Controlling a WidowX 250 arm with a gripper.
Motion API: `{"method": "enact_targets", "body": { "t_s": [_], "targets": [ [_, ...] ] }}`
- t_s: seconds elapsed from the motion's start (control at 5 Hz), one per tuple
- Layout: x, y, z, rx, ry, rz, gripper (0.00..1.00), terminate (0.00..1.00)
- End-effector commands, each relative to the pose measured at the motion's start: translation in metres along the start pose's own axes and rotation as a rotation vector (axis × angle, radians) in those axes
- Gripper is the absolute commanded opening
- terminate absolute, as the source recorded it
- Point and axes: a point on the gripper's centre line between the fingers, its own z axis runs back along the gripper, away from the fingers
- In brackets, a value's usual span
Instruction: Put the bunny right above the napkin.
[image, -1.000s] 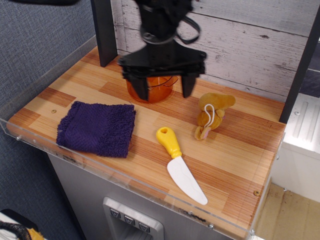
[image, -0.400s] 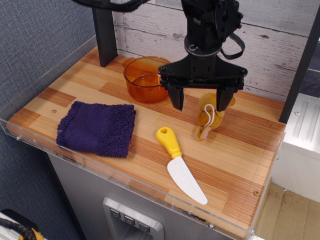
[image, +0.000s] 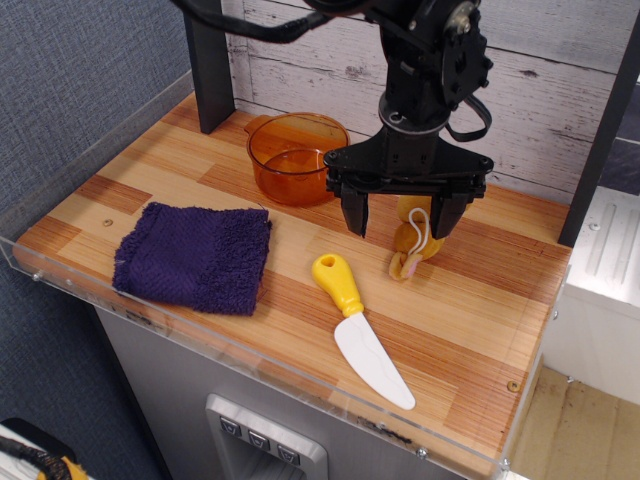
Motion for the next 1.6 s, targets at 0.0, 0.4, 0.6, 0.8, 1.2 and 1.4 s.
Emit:
{"method": "enact_targets", "body": {
  "t_s": [0.0, 0.4, 0.6, 0.8, 1.2, 1.4],
  "targets": [
    [0.011, -0.009, -0.011, 0.023, -0.005, 0.027, 1.0, 0.0],
    [0.008, -0.01, -0.022, 0.01, 0.051, 0.07, 1.0, 0.0],
    [0.009, -0.009, -0.017, 0.011, 0.043, 0.073, 1.0, 0.0],
    [0.01, -0.007, -0.015, -0.016, 0.028, 0.076, 0.0, 0.0],
    [0.01, -0.009, -0.001, 0.014, -0.045, 0.058, 0.0, 0.0],
    [0.009, -0.014, 0.006, 0.02, -0.07, 0.037, 0.0, 0.0]
  ]
}}
